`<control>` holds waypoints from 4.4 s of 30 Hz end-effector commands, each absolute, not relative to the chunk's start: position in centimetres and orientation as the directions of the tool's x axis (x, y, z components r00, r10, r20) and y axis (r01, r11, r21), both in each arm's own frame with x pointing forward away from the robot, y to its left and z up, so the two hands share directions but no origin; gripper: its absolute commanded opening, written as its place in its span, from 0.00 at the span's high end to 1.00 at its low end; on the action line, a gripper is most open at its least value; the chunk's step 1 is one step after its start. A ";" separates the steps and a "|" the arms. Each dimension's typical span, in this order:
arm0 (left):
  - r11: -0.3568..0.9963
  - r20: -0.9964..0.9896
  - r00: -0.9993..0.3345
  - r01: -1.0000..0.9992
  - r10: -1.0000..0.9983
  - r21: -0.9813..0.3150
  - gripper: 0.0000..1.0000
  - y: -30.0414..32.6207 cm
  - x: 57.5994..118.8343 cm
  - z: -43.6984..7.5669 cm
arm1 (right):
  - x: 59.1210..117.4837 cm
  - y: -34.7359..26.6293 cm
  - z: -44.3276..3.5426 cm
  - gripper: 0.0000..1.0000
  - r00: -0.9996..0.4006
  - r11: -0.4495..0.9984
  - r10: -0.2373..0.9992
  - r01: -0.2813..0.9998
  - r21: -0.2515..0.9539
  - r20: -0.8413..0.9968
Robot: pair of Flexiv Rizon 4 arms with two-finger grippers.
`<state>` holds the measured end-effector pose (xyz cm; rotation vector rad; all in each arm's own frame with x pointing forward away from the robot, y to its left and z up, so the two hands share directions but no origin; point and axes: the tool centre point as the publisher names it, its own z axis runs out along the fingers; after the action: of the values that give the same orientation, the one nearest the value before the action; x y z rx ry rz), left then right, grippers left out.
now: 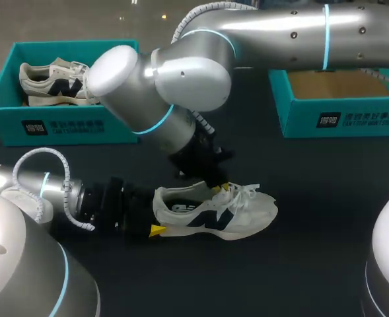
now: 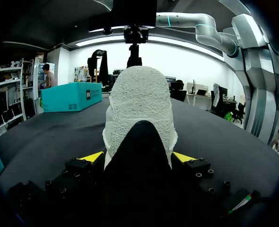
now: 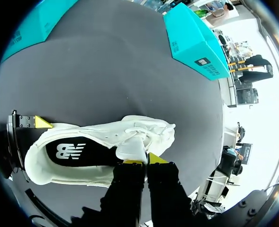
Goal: Take the shoe out of the shoebox, open the shoe tongue, remove and reinsert the insole, then place the shoe into the shoebox
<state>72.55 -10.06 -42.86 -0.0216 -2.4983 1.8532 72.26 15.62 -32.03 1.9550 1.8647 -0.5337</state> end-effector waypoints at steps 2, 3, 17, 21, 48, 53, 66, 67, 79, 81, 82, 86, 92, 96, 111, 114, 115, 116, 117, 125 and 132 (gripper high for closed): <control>0.290 0.016 -0.999 -0.007 0.029 -0.957 1.00 -10.0 72.6 -43.0 | 71.8 14.0 -31.3 1.00 0.500 -0.434 0.758 0.866 0.250 -0.418; 0.290 0.016 -0.999 -0.007 0.029 -0.957 1.00 -10.0 72.6 -43.0 | 71.9 13.7 -31.2 1.00 0.504 -0.439 0.761 0.864 0.249 -0.408; 0.290 0.016 -0.999 -0.007 0.029 -0.957 1.00 -10.0 72.6 -43.0 | 73.9 13.6 -29.7 0.34 0.486 -0.431 0.785 0.874 0.226 -0.384; 0.290 0.016 -0.999 -0.007 0.029 -0.957 1.00 -10.0 72.6 -43.0 | 74.0 13.8 -29.7 0.31 0.481 -0.428 0.787 0.876 0.220 -0.386; 0.290 0.016 -0.999 -0.007 0.029 -0.957 1.00 -10.0 72.6 -43.0 | 71.5 13.6 -30.1 0.65 0.467 -0.444 0.833 0.884 0.145 -0.297; 0.290 0.016 -0.999 -0.007 0.029 -0.957 1.00 -10.0 72.6 -43.0 | 72.7 12.5 -30.3 1.00 0.448 -0.432 0.857 0.894 0.118 -0.255; 0.290 0.016 -0.999 -0.007 0.029 -0.957 1.00 -10.0 72.6 -43.0 | 74.4 10.3 -31.9 1.00 0.452 -0.451 0.878 0.891 0.046 -0.159; 0.290 0.016 -0.999 -0.007 0.029 -0.957 1.00 -10.0 72.6 -43.0 | 74.4 10.1 -32.0 1.00 0.454 -0.453 0.879 0.891 0.039 -0.149; 0.290 0.016 -0.999 -0.007 0.029 -0.957 1.00 -10.0 72.6 -43.0 | 73.9 9.8 -32.2 0.82 0.445 -0.447 0.889 0.895 0.011 -0.106; 0.290 0.016 -0.999 -0.007 0.029 -0.957 1.00 -10.0 72.6 -43.0 | 73.8 10.1 -32.0 0.58 0.420 -0.421 0.902 0.907 0.011 -0.097; 0.290 0.016 -0.999 -0.007 0.029 -0.957 1.00 -10.0 72.6 -43.0 | 73.7 10.5 -31.8 0.45 0.411 -0.412 0.907 0.911 0.013 -0.096; 0.290 0.016 -0.999 -0.007 0.029 -0.957 1.00 -10.0 72.6 -43.0 | 72.8 11.9 -30.6 0.00 0.339 -0.338 0.938 0.941 0.031 -0.076; 0.290 0.016 -0.999 -0.007 0.029 -0.957 1.00 -10.0 72.6 -43.0 | 71.1 14.3 -27.5 0.00 0.116 -0.109 0.990 0.990 0.085 -0.079; 0.290 0.016 -0.999 -0.007 0.029 -0.957 1.00 -10.0 72.6 -43.0 | 70.2 16.0 -25.4 0.00 -0.082 0.092 0.989 0.992 0.084 -0.120; 0.290 0.016 -0.999 -0.007 0.029 -0.957 1.00 -10.0 72.6 -43.0 | 67.2 22.5 -24.1 0.00 -0.769 0.787 0.615 0.612 0.078 -0.175; 0.290 0.016 -0.999 -0.007 0.029 -0.957 1.00 -10.0 72.6 -43.0 | 67.2 22.2 -24.5 0.00 -0.747 0.766 0.640 0.640 0.066 -0.179; 0.290 0.016 -0.999 -0.007 0.029 -0.957 1.00 -10.0 72.6 -43.0 | 67.2 22.2 -24.5 0.00 -0.747 0.766 0.640 0.640 0.066 -0.179; 0.290 0.016 -0.999 -0.007 0.029 -0.957 1.00 -10.0 72.6 -43.0 | 67.2 22.2 -24.5 0.00 -0.747 0.766 0.640 0.640 0.066 -0.179; 0.290 0.016 -0.999 -0.007 0.029 -0.957 1.00 -10.0 72.6 -43.0 | 67.2 22.2 -24.5 0.00 -0.747 0.766 0.640 0.640 0.066 -0.179; 0.290 0.016 -0.999 -0.007 0.029 -0.957 1.00 -10.0 72.6 -43.0 | 67.2 22.2 -24.5 0.00 -0.747 0.766 0.640 0.640 0.066 -0.179; 0.290 0.016 -0.999 -0.007 0.029 -0.957 1.00 -10.0 72.6 -43.0 | 67.5 22.6 -24.9 0.00 -0.872 0.884 0.467 0.460 0.082 -0.148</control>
<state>72.57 -10.05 -42.89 -0.0213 -2.4988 1.8527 67.24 22.68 -24.40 0.9768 2.7813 0.0006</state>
